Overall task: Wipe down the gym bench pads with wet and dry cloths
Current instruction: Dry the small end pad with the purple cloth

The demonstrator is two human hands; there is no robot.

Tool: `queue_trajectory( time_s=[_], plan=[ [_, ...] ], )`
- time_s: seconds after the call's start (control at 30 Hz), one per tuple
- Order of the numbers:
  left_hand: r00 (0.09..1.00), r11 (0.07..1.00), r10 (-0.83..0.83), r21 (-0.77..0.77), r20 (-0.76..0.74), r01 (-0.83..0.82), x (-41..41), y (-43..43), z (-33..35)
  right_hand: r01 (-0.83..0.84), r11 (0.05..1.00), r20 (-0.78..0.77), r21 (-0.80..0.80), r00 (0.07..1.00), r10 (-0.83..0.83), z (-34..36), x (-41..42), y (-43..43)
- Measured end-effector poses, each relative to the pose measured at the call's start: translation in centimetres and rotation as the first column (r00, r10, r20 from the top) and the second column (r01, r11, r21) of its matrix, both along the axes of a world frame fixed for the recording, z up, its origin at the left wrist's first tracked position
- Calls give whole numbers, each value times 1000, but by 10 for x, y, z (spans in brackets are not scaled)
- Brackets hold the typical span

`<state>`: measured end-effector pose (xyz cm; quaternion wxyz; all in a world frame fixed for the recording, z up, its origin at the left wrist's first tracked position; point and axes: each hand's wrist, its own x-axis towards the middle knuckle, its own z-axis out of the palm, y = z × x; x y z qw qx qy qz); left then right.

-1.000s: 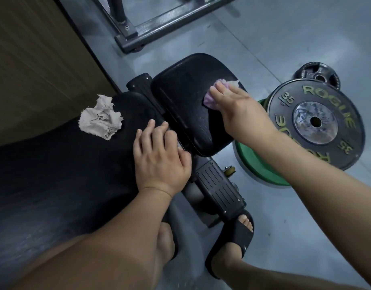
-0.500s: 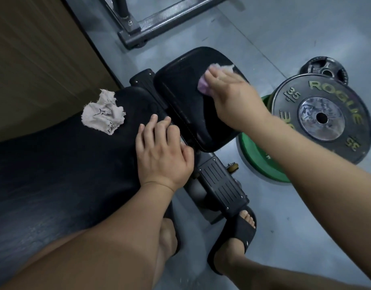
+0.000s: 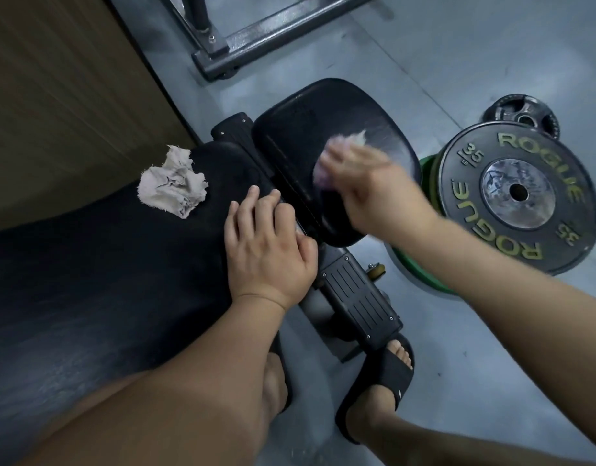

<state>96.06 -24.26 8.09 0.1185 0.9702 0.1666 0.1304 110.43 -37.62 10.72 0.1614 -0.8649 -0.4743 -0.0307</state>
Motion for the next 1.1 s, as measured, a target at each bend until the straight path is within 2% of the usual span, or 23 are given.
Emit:
queue_trajectory(
  time_s=[0.07, 0.13, 0.23, 0.3, 0.43, 0.5, 0.6, 0.67, 0.7, 0.8, 0.83, 0.87, 0.97, 1.0, 1.03, 1.1],
  plan=[
    [1000, 1000, 4, -3, 0, -4, 0, 0, 0, -92, 996, -59, 17, 994, 93, 0, -24, -5],
    [1000, 1000, 8, -5, 4, -8, 0, 0, 0, -123, 992, -46, -12, 991, 123, 1, -7, 0],
    [1000, 1000, 4, -8, 2, -4, -1, 0, 0, 47, 998, 23, -47, 999, -46, 1, 41, 21],
    [1000, 1000, 4, -3, -1, -4, -1, 1, 0, 129, 992, 48, -2, 990, -129, -2, 44, 31],
    [1000, 1000, 5, -5, 8, -5, 0, 0, 0, -170, 985, -4, 21, 985, 170, -5, -2, 20],
    [1000, 1000, 6, -1, 15, -6, 0, 0, -1, -222, 975, -10, 4, 975, 222, -2, 12, 21],
    [1000, 1000, 3, 1, 15, -3, -1, 0, -1, 27, 998, 0, -55, 1000, -27, -3, 52, 38],
    [1000, 1000, 6, 8, 15, -6, -1, 0, -1, 133, 991, 27, 3, 991, -133, -4, 54, 53],
    [1000, 1000, 5, 9, 18, -6, -1, 0, -1, 110, 994, 17, 19, 994, -111, -6, 44, 58],
    [1000, 1000, 4, 7, 30, -5, 0, 0, -2, -124, 992, -39, -16, 992, 123, -9, 11, 61],
    [1000, 1000, 7, 7, 31, -7, 0, 0, -2, -155, 987, -44, -35, 987, 154, -4, 15, 61],
    [1000, 1000, 7, 8, 30, -7, 0, 0, -2, -123, 991, -41, -44, 992, 122, -4, 26, 62],
    [1000, 1000, 2, 0, 23, -2, -1, 0, -1, 173, 983, -26, -58, 984, -175, -3, 66, 69],
    [1000, 1000, 4, 1, 20, -4, -1, 0, -1, 208, 977, -9, -55, 978, -209, -6, 67, 74],
    [1000, 1000, 5, 3, 18, -5, 0, 0, -1, 182, 982, 11, -40, 983, -182, -7, 59, 80],
    [1000, 1000, 0, 3, 19, 0, 0, 0, -1, 29, 1000, -1, 4, 1000, -29, -11, 39, 83]
  ],
)
